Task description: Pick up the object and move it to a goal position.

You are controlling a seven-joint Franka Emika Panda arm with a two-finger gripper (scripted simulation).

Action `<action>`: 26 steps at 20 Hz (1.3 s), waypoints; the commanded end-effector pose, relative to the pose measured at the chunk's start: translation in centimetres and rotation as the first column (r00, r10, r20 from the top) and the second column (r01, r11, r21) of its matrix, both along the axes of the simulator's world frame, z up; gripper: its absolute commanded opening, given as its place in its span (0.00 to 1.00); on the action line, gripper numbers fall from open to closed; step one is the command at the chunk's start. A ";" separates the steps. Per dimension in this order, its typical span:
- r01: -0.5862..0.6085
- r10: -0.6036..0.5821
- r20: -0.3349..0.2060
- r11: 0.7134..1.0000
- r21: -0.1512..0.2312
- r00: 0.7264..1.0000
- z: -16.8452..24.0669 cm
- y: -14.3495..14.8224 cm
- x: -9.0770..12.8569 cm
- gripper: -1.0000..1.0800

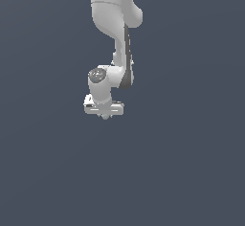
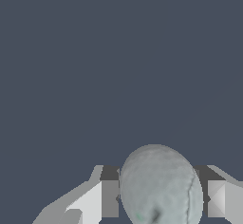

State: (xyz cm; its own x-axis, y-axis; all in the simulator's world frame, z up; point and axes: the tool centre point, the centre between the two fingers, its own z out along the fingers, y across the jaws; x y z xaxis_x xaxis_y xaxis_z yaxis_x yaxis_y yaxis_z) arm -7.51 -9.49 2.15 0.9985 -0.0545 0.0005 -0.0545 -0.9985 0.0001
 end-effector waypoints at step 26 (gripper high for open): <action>0.000 0.000 0.000 1.000 0.001 1.000 15.0 -8.8 -0.3 0.00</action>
